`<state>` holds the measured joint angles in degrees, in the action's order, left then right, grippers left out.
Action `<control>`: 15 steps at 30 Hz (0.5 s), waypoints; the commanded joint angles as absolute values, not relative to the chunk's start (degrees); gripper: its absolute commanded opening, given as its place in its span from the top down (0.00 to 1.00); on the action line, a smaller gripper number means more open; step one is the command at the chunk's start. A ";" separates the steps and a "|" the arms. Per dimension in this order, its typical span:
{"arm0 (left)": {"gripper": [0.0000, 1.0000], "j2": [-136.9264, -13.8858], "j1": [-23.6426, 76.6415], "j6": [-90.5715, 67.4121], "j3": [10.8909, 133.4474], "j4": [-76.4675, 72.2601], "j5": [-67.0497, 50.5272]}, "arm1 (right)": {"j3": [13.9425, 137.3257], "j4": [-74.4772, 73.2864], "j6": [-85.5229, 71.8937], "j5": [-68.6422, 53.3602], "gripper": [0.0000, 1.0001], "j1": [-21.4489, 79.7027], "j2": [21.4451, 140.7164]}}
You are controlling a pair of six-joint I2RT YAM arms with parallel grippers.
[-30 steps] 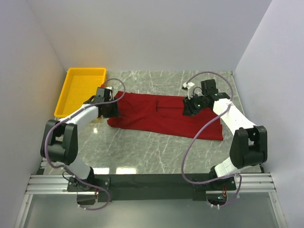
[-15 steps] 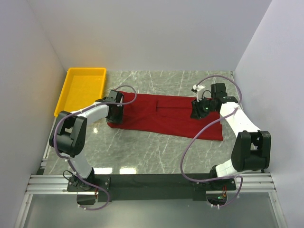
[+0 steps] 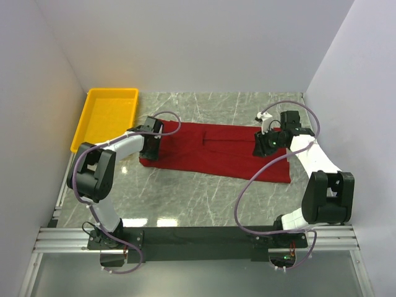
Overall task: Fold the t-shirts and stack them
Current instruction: Fold the tshirt
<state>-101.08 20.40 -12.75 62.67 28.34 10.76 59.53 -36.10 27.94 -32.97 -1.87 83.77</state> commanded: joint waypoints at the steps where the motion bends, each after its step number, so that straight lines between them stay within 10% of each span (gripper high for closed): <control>1: 0.69 -101.78 20.65 -11.08 63.46 28.83 11.51 | 59.24 -36.39 28.65 -33.40 0.59 -2.90 81.30; 7: 0.99 -101.43 20.65 -11.16 63.19 28.92 12.04 | 58.89 -37.35 29.53 -32.17 0.59 -5.35 80.16; 15: 0.99 -97.21 20.57 -13.00 62.84 28.83 10.29 | 57.13 -34.90 27.08 -24.28 0.59 -11.86 80.94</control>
<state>-100.75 20.71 -12.47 62.67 28.42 10.52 57.58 -36.86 28.25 -29.08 -9.47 81.45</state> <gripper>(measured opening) 0.014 0.408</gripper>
